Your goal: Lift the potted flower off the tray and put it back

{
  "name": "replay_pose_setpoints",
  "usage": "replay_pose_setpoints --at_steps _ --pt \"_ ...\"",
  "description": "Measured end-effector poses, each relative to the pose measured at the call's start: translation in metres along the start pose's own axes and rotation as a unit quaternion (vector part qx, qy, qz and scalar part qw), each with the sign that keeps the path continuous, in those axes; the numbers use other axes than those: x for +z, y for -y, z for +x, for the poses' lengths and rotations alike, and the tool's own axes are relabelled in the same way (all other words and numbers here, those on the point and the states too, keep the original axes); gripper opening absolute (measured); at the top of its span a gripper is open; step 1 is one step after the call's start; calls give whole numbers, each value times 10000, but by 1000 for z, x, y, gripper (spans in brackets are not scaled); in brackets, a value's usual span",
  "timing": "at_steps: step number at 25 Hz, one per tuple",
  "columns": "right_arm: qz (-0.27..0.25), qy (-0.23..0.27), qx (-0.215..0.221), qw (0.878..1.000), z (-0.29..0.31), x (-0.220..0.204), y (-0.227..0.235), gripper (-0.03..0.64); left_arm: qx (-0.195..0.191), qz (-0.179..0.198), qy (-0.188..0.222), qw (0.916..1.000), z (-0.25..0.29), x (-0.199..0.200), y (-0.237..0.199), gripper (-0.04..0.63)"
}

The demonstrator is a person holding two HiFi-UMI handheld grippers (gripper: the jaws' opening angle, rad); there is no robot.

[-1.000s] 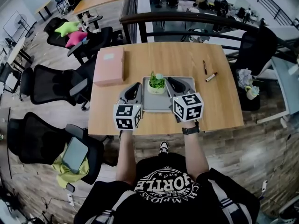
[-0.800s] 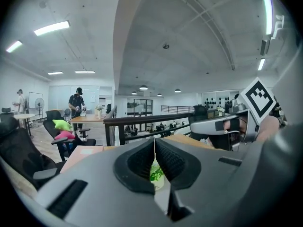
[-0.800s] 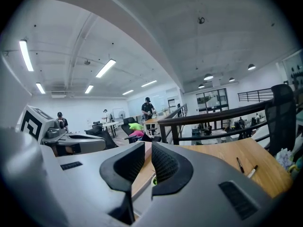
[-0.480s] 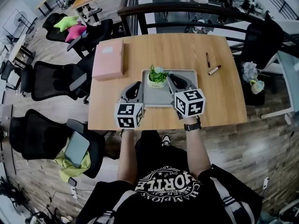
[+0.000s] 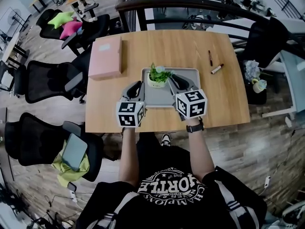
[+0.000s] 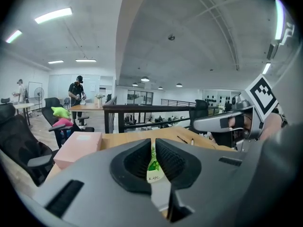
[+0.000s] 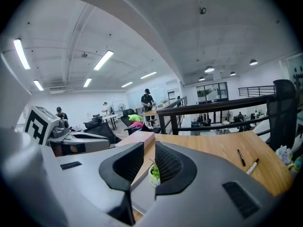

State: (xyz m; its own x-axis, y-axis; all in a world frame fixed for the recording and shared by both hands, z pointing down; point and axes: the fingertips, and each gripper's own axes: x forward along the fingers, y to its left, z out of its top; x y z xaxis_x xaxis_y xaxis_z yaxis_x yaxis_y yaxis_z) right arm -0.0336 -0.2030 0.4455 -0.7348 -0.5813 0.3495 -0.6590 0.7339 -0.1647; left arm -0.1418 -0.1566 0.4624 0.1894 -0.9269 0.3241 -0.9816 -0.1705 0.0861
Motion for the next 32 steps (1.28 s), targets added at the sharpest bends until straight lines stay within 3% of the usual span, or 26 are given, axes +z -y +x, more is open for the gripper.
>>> replay_pose_setpoints --at_steps 4,32 --pt "-20 -167 -9 9999 6 -14 2 84 -22 -27 -147 9999 7 -13 -2 58" --pt "443 -832 -267 9952 13 -93 49 129 -371 -101 -961 9946 56 -85 10 114"
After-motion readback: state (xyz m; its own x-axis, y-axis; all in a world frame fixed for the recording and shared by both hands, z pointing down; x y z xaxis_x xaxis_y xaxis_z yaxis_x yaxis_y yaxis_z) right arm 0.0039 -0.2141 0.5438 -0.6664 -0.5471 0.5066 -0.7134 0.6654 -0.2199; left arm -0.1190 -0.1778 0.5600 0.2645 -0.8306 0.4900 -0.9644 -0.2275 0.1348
